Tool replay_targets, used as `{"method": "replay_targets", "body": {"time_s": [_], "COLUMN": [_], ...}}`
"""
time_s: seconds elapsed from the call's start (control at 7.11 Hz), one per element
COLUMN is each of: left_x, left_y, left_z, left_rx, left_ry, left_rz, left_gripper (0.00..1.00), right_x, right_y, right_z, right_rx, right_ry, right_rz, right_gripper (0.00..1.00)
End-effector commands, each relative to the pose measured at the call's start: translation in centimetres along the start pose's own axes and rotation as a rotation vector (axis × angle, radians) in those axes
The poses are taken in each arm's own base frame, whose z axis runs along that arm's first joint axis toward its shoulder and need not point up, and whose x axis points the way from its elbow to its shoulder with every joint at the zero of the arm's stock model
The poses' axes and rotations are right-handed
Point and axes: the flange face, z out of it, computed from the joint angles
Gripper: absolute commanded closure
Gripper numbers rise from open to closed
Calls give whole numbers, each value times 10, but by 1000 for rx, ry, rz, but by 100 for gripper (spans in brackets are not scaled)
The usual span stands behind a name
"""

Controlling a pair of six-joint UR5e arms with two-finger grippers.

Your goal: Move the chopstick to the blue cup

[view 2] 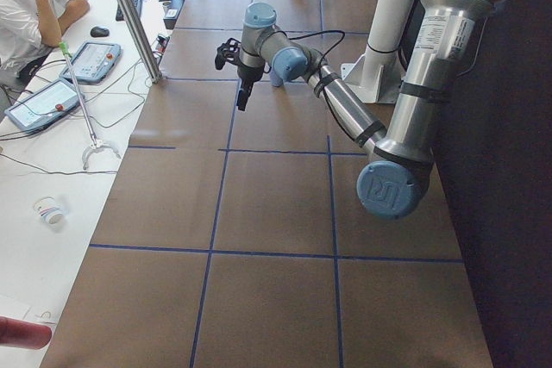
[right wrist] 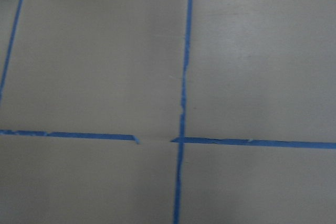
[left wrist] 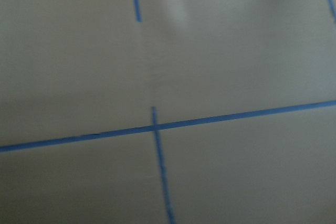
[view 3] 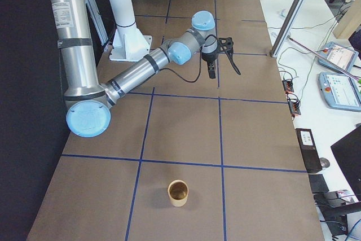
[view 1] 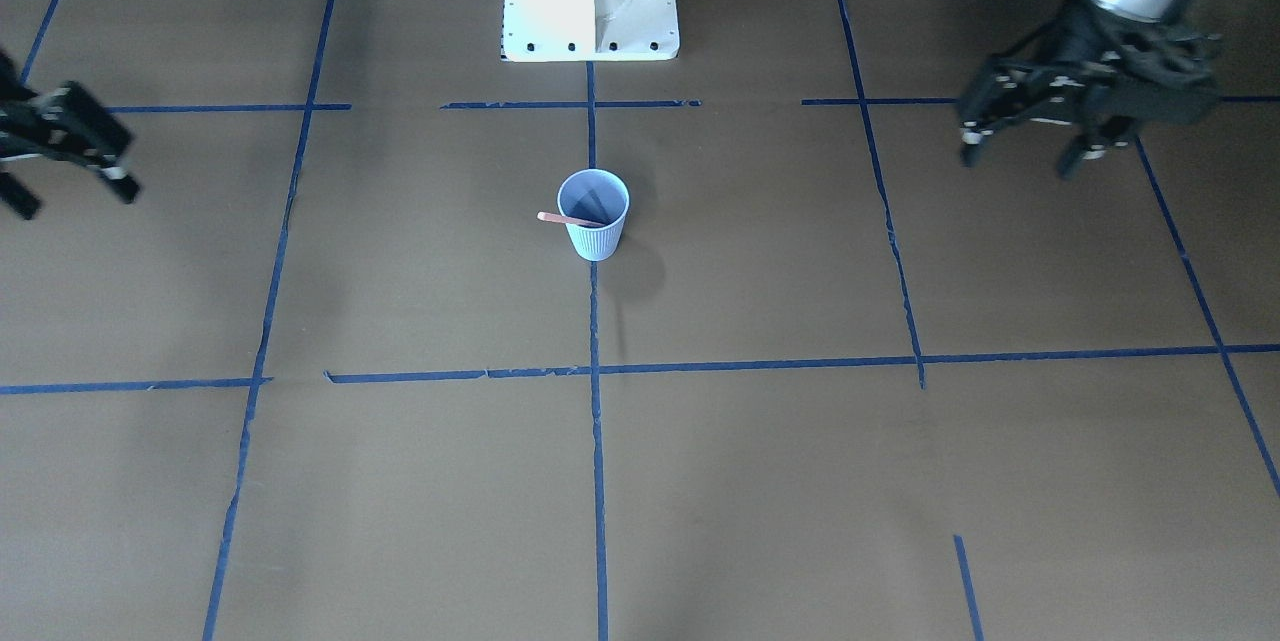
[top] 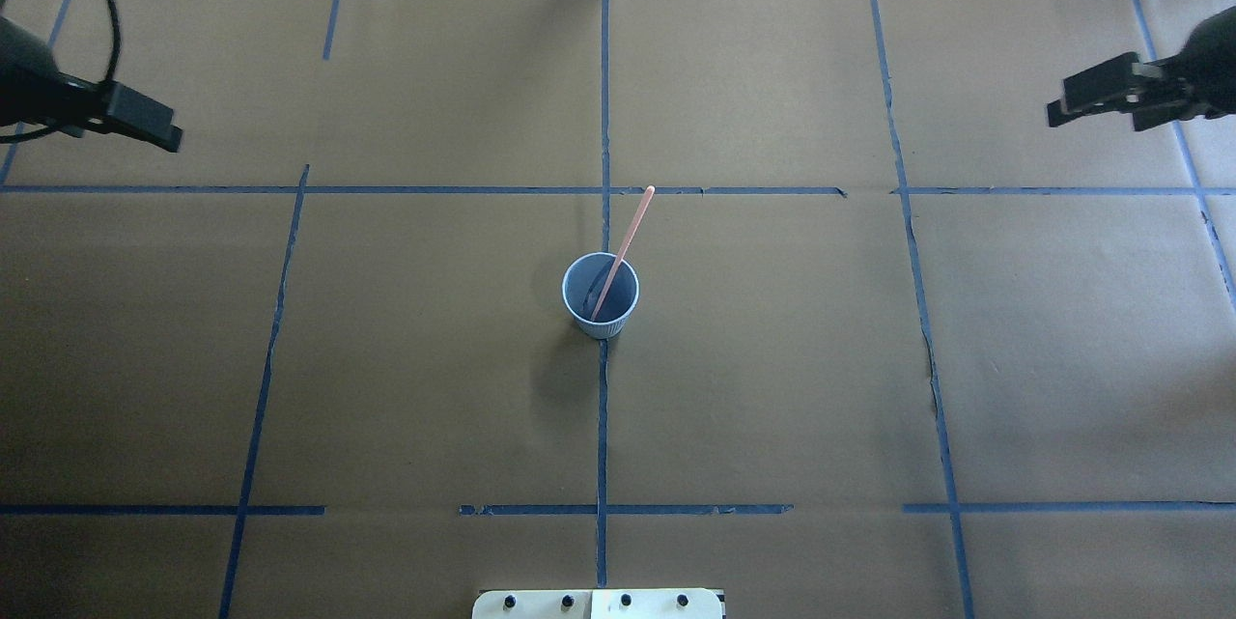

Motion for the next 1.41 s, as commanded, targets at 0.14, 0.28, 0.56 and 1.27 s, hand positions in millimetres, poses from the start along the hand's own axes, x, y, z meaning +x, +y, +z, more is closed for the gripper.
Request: {"method": "replay_targets", "body": {"time_s": [0.14, 0.28, 0.56, 1.27], "left_x": [-134, -188, -301, -356], "left_y": [1, -2, -5, 33], "left_z": [-34, -28, -7, 16], "left_rx": [-72, -103, -169, -253], "left_ry": [-83, -52, -26, 77], "left_rz": [136, 138, 230, -49], "left_gripper": [0, 0, 0, 0], "right_x": [226, 272, 325, 295], "right_y": [21, 20, 30, 6], "right_z": [-4, -10, -2, -14], "right_rx": [-124, -149, -199, -273], "right_ry": [70, 78, 68, 69], "right_rz": [-186, -218, -226, -174], "right_gripper": [0, 0, 0, 0]}}
